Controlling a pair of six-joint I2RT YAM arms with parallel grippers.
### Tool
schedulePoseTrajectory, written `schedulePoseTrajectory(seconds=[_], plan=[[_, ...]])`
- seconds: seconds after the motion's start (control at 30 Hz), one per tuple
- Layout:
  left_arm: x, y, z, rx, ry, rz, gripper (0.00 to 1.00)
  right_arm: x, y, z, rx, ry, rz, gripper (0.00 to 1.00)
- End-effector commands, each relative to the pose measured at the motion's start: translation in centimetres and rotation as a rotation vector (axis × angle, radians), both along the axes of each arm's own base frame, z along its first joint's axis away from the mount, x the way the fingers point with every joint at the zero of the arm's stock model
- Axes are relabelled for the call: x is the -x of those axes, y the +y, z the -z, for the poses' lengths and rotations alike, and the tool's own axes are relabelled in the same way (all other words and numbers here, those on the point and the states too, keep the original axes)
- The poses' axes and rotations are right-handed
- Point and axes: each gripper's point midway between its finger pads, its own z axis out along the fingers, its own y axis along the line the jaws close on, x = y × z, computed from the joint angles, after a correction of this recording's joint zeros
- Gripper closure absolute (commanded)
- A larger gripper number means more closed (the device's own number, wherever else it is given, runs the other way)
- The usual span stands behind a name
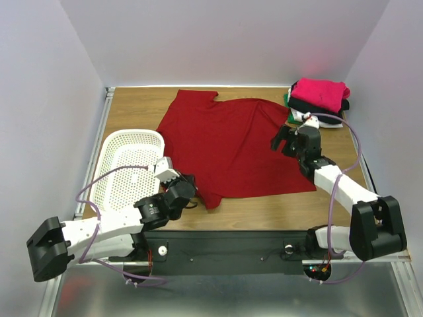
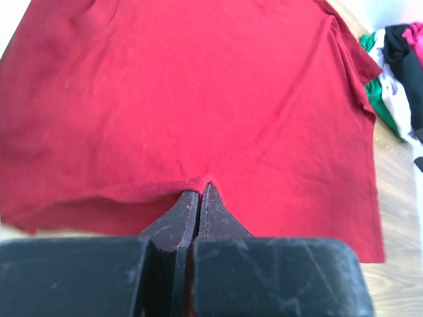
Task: Fold and stack the t-shirts
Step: Flatten the tshirt out
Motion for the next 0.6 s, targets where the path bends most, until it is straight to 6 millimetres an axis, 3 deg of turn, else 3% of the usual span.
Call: schedulePoseTrajectory(seconds=[0.0, 0.13, 0.33, 0.47, 0.57], plan=[[-1.7, -0.6, -1.8, -0.091, -0.104, 0.071, 1.0, 1.7, -2.3, 2.0, 0.024, 0.065, 0.139, 0.03], [-2.1, -0.4, -1.4, -0.137, -0.119, 0.111, 1.0, 4.2, -4.0, 3.7, 0.054, 0.157, 0.22, 0.04], [-2.2, -1.1, -1.2, -0.149, -0.137, 0.187, 1.0, 8.2, -7.3, 3.5, 0.103, 0.193, 0.373, 0.02], [-2.2, -1.3, -1.4, -0.152, -0.143, 0.204, 1.0, 10.2, -8.5, 4.3, 0.15, 0.261, 0.42, 0.0], [-2.2, -1.0, -1.3, -0.153, -0.144, 0.203, 1.0, 10.6, -8.4, 5.3, 0.155, 0.315, 0.422, 0.0]])
